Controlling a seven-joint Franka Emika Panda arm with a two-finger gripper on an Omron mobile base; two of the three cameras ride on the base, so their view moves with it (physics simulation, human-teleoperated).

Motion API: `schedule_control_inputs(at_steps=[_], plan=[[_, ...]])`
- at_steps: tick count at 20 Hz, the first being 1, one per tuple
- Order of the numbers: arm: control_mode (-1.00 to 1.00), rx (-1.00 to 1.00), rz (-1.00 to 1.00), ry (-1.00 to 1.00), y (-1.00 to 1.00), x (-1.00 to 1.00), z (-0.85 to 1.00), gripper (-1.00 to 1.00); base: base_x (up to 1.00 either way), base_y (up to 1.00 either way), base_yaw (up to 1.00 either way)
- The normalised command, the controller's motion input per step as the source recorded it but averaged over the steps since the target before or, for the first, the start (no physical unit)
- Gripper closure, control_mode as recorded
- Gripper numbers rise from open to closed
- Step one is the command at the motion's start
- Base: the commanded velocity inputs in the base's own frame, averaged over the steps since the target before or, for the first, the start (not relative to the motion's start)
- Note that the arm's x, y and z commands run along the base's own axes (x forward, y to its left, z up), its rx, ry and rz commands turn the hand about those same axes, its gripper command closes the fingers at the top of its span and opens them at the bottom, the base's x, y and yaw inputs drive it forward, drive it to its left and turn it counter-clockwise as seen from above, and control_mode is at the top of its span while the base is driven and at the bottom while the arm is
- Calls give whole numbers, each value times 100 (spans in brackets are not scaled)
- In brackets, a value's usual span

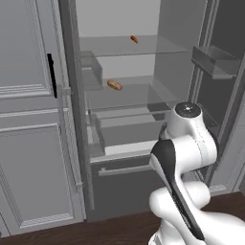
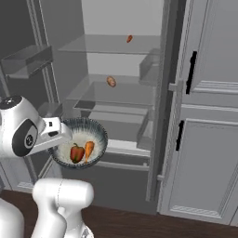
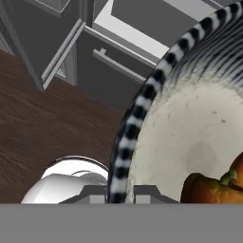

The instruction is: Pick the chicken drumstick and bell pepper from their plates and place them in the bowl. Then put the bowl in the fridge.

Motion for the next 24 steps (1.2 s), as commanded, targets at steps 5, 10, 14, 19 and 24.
schedule_control_inputs(at_steps=[5, 10, 14, 19, 24], plan=[[100, 0, 0, 0, 0, 0, 0, 100, 56, -38, 6], [100, 0, 0, 0, 0, 0, 0, 100, 79, -14, 6], [100, 0, 0, 0, 0, 0, 0, 100, 64, -23, 5], [100, 0, 0, 0, 0, 0, 0, 100, 48, -12, 3], [-100, 0, 3, -2, -10, 0, 1, 100, 0, -6, 0]])
